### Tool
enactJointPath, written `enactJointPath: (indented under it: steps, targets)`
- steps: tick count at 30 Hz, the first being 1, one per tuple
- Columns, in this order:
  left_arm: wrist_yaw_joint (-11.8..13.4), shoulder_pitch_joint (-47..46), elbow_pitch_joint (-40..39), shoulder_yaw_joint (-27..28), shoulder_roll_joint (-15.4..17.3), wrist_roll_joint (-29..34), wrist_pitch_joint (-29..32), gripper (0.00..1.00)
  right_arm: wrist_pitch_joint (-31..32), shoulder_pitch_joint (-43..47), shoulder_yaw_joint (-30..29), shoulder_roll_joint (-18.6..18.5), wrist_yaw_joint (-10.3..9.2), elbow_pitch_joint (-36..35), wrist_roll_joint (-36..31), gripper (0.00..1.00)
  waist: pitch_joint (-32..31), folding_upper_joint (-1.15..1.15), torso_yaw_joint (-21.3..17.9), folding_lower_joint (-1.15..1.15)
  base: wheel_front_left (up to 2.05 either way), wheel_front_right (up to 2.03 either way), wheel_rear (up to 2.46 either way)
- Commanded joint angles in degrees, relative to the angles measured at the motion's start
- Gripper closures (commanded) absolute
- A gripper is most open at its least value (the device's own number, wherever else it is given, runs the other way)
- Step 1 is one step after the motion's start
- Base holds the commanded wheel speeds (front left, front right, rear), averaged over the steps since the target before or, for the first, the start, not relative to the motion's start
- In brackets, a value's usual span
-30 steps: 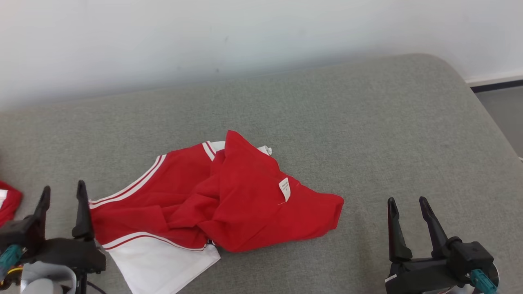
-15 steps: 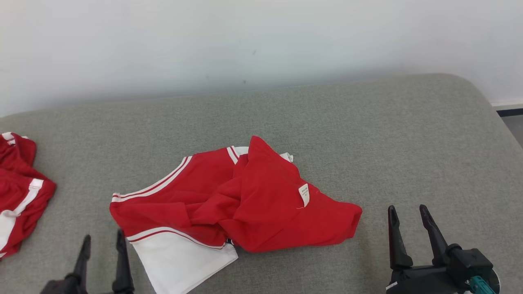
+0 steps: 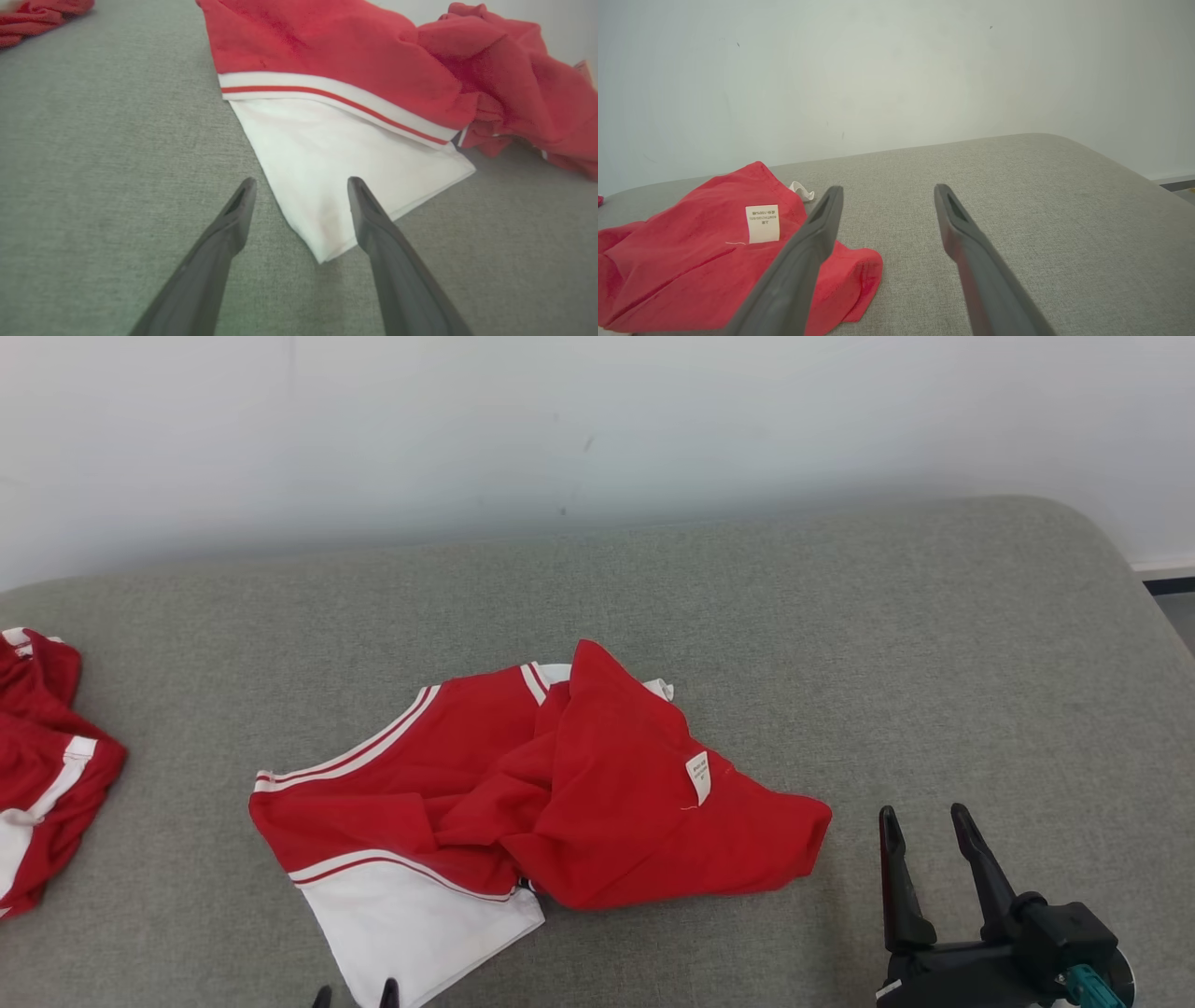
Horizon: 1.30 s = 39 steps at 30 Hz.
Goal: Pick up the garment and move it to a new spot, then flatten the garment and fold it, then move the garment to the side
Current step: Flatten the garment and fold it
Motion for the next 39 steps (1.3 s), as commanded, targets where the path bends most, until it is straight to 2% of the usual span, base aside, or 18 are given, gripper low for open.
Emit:
enactJointPath:
  steps: [1, 8, 9, 10, 11, 12, 18, 29, 36, 38, 39]
  targets:
    - [-0.2, -0.8, 1.8, -0.5, 0.0, -0.8, -0.1, 0.00, 0.0, -0.1, 0.2, 0.2, -0.13, 0.2, 0.0, 0.00, 0.2, 0.00, -0.3, 0.00, 0.00, 0.00, 0.00]
    - [-0.8, -3.3, 8.8, -3.6, -0.2, -3.0, 1.2, 0.00, 0.0, -0.2, 0.0, 0.2, -0.13, 0.3, 0.2, 0.00, 0.6, 0.00, -0.7, 0.00, 0.00, 0.00, 0.00]
    - [-0.9, -3.8, 9.6, -4.1, -0.1, -3.2, 1.1, 0.07, 0.0, -0.2, -0.1, 0.2, -0.13, 0.4, 0.3, 0.00, 0.6, 0.00, -0.7, 0.00, 0.00, 0.00, 0.00]
    - [-0.9, -4.3, 10.5, -4.5, -0.1, -3.6, 1.5, 0.44, -0.1, -0.2, -0.1, 0.2, -0.13, 0.4, 0.3, 0.00, 0.6, 0.00, -0.7, 0.00, 0.00, 0.00, 0.00]
    - [-1.0, -4.7, 11.3, -5.0, -0.1, -3.8, 1.8, 0.91, -0.1, -0.2, -0.2, 0.2, -0.13, 0.4, 0.3, 0.00, 0.6, 0.00, -0.6, 0.00, 0.00, 0.00, 0.00]
    - [-1.0, -5.0, 12.0, -5.5, 0.0, -4.1, 1.9, 1.00, -0.1, -0.3, -0.2, 0.2, -0.13, 0.4, 0.4, 0.00, 0.6, 0.00, -0.5, 0.00, 0.00, 0.00, 0.00]
    - [-0.8, -6.1, 13.0, -5.7, 0.8, -5.7, 0.7, 1.00, -0.1, 0.2, -0.5, 0.2, -0.13, 0.2, 0.6, 0.00, 0.2, 0.00, 0.4, 0.00, 0.00, 0.00, 0.00]
    - [0.1, -1.8, 5.8, -3.3, 3.2, -6.9, -0.4, 1.00, 0.0, 1.7, -1.3, 0.2, -0.13, 0.7, 1.2, 0.00, -1.0, 0.00, 3.0, 0.00, 0.00, 0.00, 0.00]
    - [1.2, 1.9, 2.5, -3.3, 2.9, -7.7, 0.9, 1.00, 0.0, 2.2, -1.7, 0.2, -0.13, 1.1, 1.1, 0.00, -1.3, 0.00, 3.4, 0.00, 0.00, 0.00, 0.00]
    - [1.5, 2.2, 1.4, -3.3, 2.9, -7.4, 0.4, 0.10, -0.1, 2.2, -1.7, 0.2, -0.13, 1.3, 0.8, 0.00, -1.5, 0.00, 3.4, 0.00, 0.00, 0.00, 0.00]
    - [1.5, 2.3, 1.0, -3.2, 2.8, -7.3, 0.3, 0.00, 0.0, 2.3, -1.7, 0.2, -0.13, 1.4, 0.7, 0.00, -1.7, 0.00, 3.4, 0.00, 0.00, 0.00, 0.00]
